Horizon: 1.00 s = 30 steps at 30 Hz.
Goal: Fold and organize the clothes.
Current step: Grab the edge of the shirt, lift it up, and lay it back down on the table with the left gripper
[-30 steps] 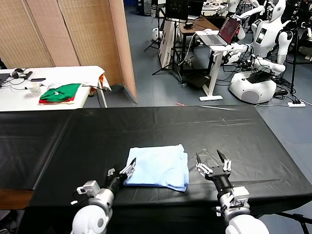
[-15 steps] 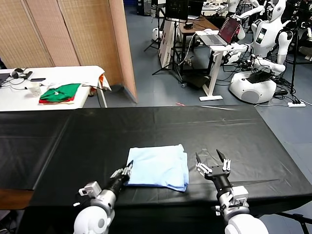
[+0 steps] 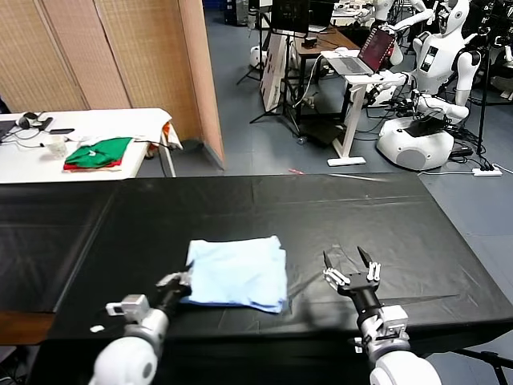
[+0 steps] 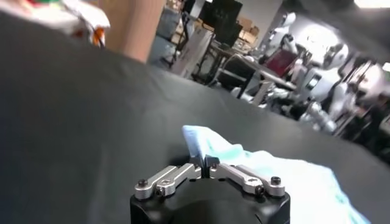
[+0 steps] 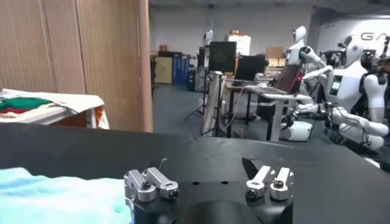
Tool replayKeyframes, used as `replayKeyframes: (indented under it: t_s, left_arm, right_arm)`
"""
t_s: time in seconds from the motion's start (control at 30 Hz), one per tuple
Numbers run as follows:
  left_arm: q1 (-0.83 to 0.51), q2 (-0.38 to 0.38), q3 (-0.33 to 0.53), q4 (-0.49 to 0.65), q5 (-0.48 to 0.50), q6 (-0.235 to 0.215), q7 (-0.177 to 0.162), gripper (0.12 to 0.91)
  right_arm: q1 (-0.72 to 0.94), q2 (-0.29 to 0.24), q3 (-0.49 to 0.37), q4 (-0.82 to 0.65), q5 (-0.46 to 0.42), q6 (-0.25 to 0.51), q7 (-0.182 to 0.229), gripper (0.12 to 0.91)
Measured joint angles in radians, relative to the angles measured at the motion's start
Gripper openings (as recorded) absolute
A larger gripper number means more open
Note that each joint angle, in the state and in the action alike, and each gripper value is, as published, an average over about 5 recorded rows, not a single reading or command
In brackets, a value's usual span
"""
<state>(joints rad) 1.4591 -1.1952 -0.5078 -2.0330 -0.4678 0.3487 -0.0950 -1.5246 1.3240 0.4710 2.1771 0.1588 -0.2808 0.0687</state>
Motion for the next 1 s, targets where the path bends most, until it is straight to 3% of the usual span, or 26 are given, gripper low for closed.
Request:
replayKeyframes:
  t_s: [0.33, 0.5, 0.6, 0.73, 0.93, 1.0]
  left_arm:
    - [0.104, 0.329, -0.218, -0.073, 0.045, -0.009, -0.002, 0.168]
    - [0.154, 0.421, -0.325, -0.116, 0.048, 0.007, -0.020, 0.168]
    - [0.156, 0.427, -0.341, -0.155, 0.052, 0.029, -0.040, 0.168]
    - [0.129, 0.395, -0.295, -0.215, 0.031, 0.072, -0.079, 0.168]
    - [0.057, 0.283, -0.130, -0.274, -0.173, 0.141, -0.182, 0.168]
    - [0.027, 0.237, -0.064, -0.272, -0.223, 0.148, -0.203, 0.168]
  right_arm:
    - [0.008, 0.010, -0.015, -0.022, -0.001, 0.002, 0.000, 0.907]
    - [0.010, 0.013, -0.020, -0.032, -0.006, 0.003, 0.000, 0.907]
    - [0.004, 0.017, -0.022, -0.033, -0.015, 0.003, 0.000, 0.907]
    - [-0.008, 0.020, -0.017, -0.028, -0.026, 0.004, 0.000, 0.907]
    - [-0.026, 0.029, -0.008, -0.018, -0.045, 0.003, 0.000, 0.907]
    - [-0.025, 0.030, -0.009, -0.016, -0.048, 0.003, 0.000, 0.907]
